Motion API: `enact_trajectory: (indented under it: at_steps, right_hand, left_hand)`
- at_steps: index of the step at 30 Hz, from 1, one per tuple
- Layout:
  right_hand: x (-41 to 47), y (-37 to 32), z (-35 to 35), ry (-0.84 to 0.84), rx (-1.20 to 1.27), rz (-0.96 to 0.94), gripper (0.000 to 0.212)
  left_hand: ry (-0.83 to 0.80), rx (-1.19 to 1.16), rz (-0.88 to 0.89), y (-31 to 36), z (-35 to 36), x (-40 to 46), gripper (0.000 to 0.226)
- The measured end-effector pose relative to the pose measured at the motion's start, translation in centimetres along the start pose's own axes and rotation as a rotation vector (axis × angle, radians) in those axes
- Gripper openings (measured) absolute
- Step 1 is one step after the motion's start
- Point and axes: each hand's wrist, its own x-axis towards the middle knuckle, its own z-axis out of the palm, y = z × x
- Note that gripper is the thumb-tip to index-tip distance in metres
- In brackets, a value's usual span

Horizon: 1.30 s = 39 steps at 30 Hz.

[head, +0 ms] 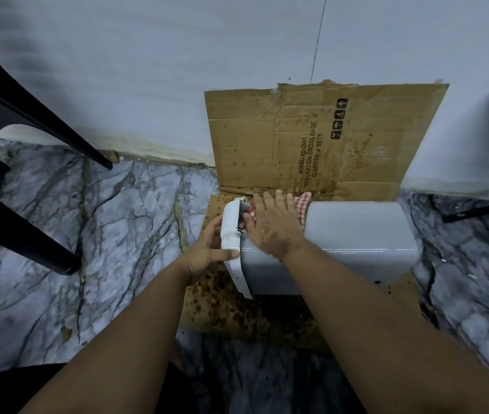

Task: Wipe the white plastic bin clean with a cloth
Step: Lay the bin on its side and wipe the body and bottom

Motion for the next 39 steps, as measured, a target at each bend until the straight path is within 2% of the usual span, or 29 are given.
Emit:
enact_trajectory:
  at_steps: [4, 8, 11, 14, 16, 19, 22, 26, 32, 36, 39]
  right_hand:
    - [-1.3, 4.2, -0.5, -0.024, 0.034, -0.141, 0.079]
    - [-1.9, 8.5, -1.6, 0.003, -0.021, 0.094, 0.098]
    - [-1.3, 6.7, -1.5, 0.007, -0.053, 0.147, 0.096]
    - [-0.4, 2.6, -0.2, 0.012, -0.030, 0.059, 0.097]
    - [0.4, 1.0, 0.3, 0.028, 0.019, 0.029, 0.089]
    - [0.5, 2.3, -0.2, 0.023, 0.162, -0.028, 0.081]
    - [-0.7, 5.7, -0.5, -0.004, 0.033, -0.127, 0.090]
    - [-0.3, 5.5, -0.7, 0.015, -0.048, -0.080, 0.100]
    - [2.8, 1.7, -0.4, 0.030, -0.014, -0.107, 0.074]
    - [2.1, 4.0, -0.5, 0.017, 0.003, -0.078, 0.075]
    - [0.6, 7.8, -0.6, 0.073, -0.015, -0.002, 0.072]
  left_hand:
    - [-0.018, 0.010, -0.015, -0.1, -0.3, -0.3, 0.094]
    - [-0.036, 0.014, -0.027, 0.0, -0.3, -0.2, 0.094]
    - [-0.026, 0.009, -0.028, -0.1, -0.3, 0.0, 0.096]
    - [-0.027, 0.041, -0.018, -0.3, -0.4, 0.1, 0.098]
    - [-0.021, 0.041, -0.016, -0.3, -0.5, 0.2, 0.097]
    - [-0.023, 0.035, -0.014, -0.4, -0.5, 0.2, 0.092]
    - [-0.033, 0.031, -0.022, -0.3, -0.6, 0.3, 0.092]
    - [-0.035, 0.026, -0.039, -0.3, -0.4, 0.5, 0.098]
    - [-0.018, -0.007, -0.051, -0.2, -0.3, 0.5, 0.099]
    - [-0.010, 0.021, -0.031, 0.0, -0.1, 0.6, 0.092]
    - [-0.012, 0.008, -0.017, 0.1, -0.1, 0.5, 0.090]
